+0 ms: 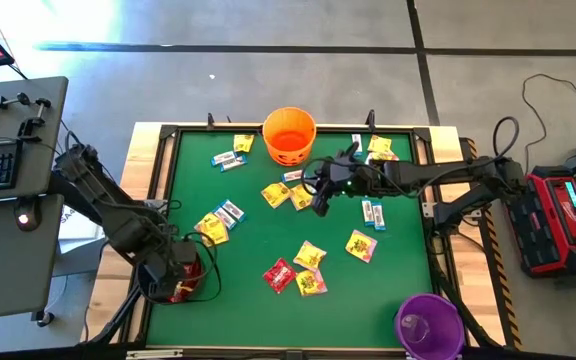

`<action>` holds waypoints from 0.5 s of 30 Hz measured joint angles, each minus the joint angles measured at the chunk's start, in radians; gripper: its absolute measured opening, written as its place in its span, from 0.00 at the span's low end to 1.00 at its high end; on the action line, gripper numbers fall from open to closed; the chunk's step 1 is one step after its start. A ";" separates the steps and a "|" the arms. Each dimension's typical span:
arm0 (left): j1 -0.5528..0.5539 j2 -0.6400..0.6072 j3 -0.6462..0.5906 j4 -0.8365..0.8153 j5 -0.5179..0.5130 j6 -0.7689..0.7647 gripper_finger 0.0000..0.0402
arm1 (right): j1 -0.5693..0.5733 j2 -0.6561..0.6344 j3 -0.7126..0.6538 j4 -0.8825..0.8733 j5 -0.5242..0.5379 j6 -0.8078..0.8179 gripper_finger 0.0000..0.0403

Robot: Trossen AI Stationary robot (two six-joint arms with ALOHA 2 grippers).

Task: Sort candy by brand, put in halloween buckets
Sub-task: Put the red candy into the black bucket

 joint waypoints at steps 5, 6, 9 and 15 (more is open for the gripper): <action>0.019 -0.007 -0.020 0.004 0.049 0.040 0.00 | 0.015 0.000 0.000 0.003 0.034 0.000 0.04; 0.027 -0.007 -0.020 0.007 0.067 0.055 0.00 | 0.016 0.000 0.000 0.003 0.034 0.001 0.04; 0.048 -0.007 -0.032 0.014 0.114 0.075 0.00 | 0.018 0.000 0.000 0.007 0.034 0.007 0.04; 0.063 -0.007 -0.037 0.026 0.127 0.083 0.05 | 0.018 0.000 0.000 0.008 0.034 -0.002 0.04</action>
